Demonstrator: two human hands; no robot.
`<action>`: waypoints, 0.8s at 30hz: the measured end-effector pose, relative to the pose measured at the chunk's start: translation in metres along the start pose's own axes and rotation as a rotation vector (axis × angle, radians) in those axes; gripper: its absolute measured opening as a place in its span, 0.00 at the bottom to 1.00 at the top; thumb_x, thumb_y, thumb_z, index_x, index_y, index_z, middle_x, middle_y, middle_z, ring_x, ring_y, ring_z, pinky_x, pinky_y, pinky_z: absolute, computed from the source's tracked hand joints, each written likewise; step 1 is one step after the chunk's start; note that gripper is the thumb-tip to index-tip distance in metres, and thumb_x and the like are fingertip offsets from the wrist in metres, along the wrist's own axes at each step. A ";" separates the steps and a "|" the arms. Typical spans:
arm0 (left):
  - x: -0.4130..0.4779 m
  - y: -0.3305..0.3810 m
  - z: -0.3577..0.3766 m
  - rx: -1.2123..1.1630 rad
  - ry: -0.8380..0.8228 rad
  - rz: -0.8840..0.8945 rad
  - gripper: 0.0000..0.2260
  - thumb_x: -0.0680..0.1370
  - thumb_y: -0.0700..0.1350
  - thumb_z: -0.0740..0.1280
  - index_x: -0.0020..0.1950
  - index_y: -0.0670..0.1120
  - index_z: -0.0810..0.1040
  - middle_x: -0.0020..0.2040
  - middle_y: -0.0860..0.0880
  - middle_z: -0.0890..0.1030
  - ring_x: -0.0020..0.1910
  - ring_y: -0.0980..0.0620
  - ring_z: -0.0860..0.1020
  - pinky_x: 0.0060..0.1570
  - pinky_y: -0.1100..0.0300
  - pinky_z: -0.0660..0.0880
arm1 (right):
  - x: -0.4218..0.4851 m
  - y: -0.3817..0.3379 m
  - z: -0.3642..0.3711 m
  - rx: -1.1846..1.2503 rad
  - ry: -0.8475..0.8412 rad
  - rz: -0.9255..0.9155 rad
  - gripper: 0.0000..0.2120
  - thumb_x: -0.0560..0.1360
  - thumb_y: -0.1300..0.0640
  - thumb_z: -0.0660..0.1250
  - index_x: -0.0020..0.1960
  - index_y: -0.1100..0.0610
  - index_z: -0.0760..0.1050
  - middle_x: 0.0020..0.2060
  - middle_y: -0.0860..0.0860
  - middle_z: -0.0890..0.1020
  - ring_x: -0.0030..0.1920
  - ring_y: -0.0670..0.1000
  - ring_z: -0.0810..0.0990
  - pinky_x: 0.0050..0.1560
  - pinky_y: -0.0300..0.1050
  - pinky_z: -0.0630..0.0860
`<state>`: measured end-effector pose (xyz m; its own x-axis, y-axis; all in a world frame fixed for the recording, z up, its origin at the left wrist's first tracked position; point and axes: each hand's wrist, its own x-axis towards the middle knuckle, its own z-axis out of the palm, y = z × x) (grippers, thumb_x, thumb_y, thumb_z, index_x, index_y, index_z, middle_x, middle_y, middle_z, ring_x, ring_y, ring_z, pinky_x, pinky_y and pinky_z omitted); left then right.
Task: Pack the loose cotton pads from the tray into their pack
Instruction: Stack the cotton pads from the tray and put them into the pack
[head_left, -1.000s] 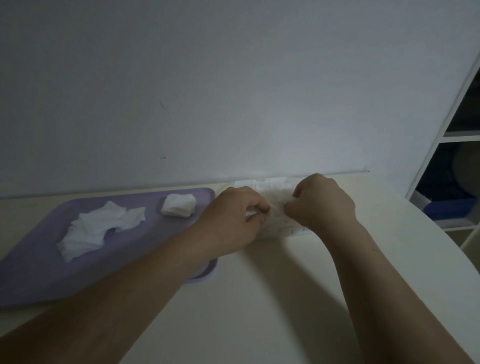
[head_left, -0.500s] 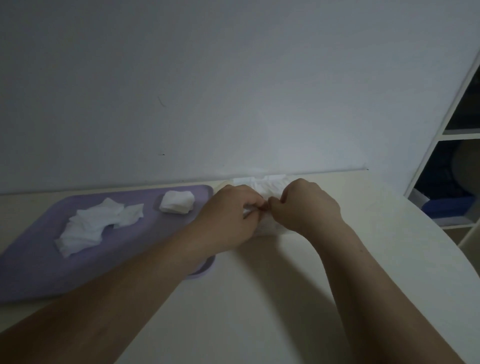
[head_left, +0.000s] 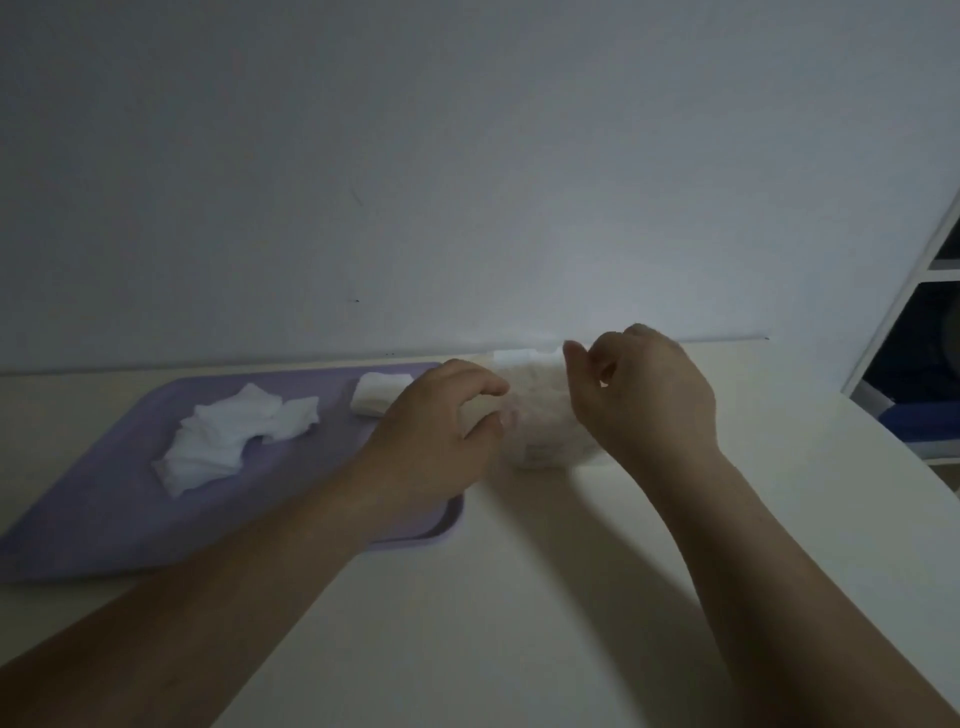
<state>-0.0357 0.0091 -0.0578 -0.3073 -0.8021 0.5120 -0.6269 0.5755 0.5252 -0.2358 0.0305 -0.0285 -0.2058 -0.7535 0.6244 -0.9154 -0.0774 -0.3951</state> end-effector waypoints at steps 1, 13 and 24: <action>-0.001 -0.006 -0.005 0.035 -0.002 -0.011 0.13 0.75 0.49 0.69 0.58 0.48 0.84 0.58 0.53 0.82 0.59 0.55 0.79 0.62 0.62 0.72 | -0.006 -0.007 0.003 0.100 0.055 -0.078 0.18 0.80 0.45 0.65 0.37 0.53 0.79 0.37 0.48 0.78 0.41 0.53 0.78 0.38 0.47 0.76; -0.026 -0.094 -0.064 0.299 -0.246 -0.243 0.27 0.77 0.56 0.56 0.74 0.46 0.74 0.75 0.47 0.74 0.74 0.48 0.72 0.74 0.57 0.64 | -0.066 -0.081 0.062 0.450 -0.485 -0.396 0.17 0.77 0.58 0.68 0.66 0.56 0.78 0.62 0.53 0.81 0.62 0.50 0.78 0.61 0.27 0.64; -0.050 -0.111 -0.071 -0.001 0.034 -0.224 0.11 0.74 0.53 0.72 0.54 0.51 0.81 0.50 0.54 0.81 0.48 0.55 0.80 0.51 0.54 0.79 | -0.030 -0.111 0.109 0.203 -0.570 -0.134 0.16 0.77 0.44 0.62 0.43 0.56 0.77 0.42 0.52 0.79 0.49 0.60 0.80 0.47 0.49 0.73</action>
<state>0.1002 -0.0036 -0.0929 -0.1360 -0.9043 0.4047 -0.6765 0.3832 0.6289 -0.0898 -0.0094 -0.0769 0.1749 -0.9547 0.2409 -0.8248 -0.2757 -0.4937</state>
